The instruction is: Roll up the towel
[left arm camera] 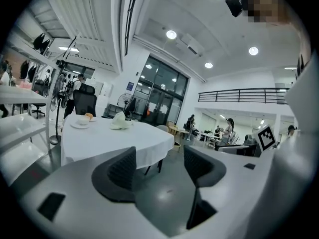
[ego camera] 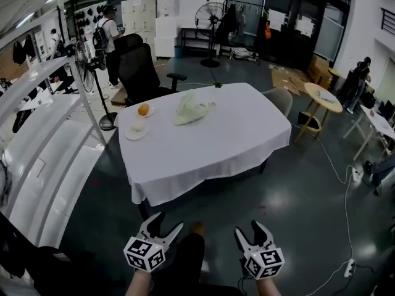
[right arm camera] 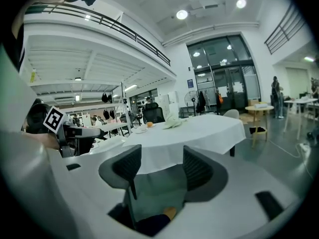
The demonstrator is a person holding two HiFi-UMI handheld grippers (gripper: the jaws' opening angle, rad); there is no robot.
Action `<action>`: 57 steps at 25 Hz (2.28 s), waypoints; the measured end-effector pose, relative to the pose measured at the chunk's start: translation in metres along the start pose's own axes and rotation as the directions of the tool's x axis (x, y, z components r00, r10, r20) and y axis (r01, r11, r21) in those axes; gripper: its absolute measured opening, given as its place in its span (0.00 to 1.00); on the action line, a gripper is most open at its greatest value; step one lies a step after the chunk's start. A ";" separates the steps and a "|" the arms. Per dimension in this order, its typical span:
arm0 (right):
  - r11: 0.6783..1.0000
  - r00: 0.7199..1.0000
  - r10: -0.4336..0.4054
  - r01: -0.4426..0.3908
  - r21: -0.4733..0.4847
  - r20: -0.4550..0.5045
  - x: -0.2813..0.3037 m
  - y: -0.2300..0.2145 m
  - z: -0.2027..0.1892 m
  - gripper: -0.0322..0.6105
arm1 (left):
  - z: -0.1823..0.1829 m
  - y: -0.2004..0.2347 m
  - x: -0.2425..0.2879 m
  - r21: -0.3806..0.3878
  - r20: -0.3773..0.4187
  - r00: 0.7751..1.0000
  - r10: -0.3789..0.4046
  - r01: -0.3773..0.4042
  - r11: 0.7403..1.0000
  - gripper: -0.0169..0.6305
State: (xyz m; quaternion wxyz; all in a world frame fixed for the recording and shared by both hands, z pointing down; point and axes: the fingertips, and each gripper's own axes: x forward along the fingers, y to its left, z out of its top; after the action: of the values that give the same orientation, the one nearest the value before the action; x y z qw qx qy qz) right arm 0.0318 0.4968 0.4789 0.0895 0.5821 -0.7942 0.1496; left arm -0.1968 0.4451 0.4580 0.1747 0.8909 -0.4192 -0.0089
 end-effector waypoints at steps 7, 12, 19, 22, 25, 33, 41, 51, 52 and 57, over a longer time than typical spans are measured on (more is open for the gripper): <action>1.000 1.000 -0.023 0.024 0.017 -0.010 0.040 -0.024 0.007 0.45 | 0.008 0.023 0.053 -0.003 -0.012 1.000 -0.027 0.027 1.000 0.52; 0.999 0.999 -0.035 0.035 0.029 0.001 0.078 -0.050 0.029 0.45 | 0.026 0.035 0.105 0.004 -0.015 0.999 -0.050 0.050 0.999 0.52; 0.999 0.998 -0.048 0.048 0.026 0.028 0.137 -0.086 0.067 0.45 | 0.061 0.063 0.180 0.024 0.001 0.997 -0.073 0.073 0.997 0.52; 0.998 0.998 -0.060 0.059 0.025 0.032 0.159 -0.104 0.080 0.45 | 0.073 0.071 0.210 0.030 0.005 0.996 -0.083 0.083 0.996 0.52; 0.997 0.997 -0.070 0.069 0.027 0.034 0.182 -0.121 0.091 0.45 | 0.083 0.083 0.238 0.039 -0.001 0.996 -0.094 0.094 0.995 0.52; 0.997 0.996 -0.079 0.079 0.027 0.034 0.239 -0.155 0.118 0.45 | 0.107 0.112 0.298 0.054 -0.009 0.995 -0.104 0.104 0.993 0.52; 0.995 0.995 -0.090 0.088 0.038 0.045 0.279 -0.167 0.121 0.45 | 0.109 0.145 0.328 0.047 -0.010 0.996 -0.094 0.094 0.994 0.52; 0.994 0.994 -0.097 0.100 0.054 -0.045 0.279 -0.159 0.095 0.45 | 0.077 0.150 0.319 -0.022 -0.073 0.993 -0.092 0.091 0.996 0.52; 0.994 0.994 -0.093 0.096 0.051 -0.050 0.283 -0.157 0.093 0.45 | 0.073 0.155 0.317 -0.028 -0.074 0.994 -0.086 0.084 0.996 0.52; 0.997 0.997 -0.054 0.057 0.048 -0.064 0.303 -0.154 0.093 0.45 | 0.069 0.174 0.316 -0.037 -0.081 0.996 -0.033 0.030 0.999 0.52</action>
State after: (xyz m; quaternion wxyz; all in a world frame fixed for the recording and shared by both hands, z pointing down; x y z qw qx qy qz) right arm 0.0885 0.1505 0.5076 0.1037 0.6011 -0.7705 0.1849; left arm -0.1323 0.0844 0.4899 0.2072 0.8938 -0.3974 0.0172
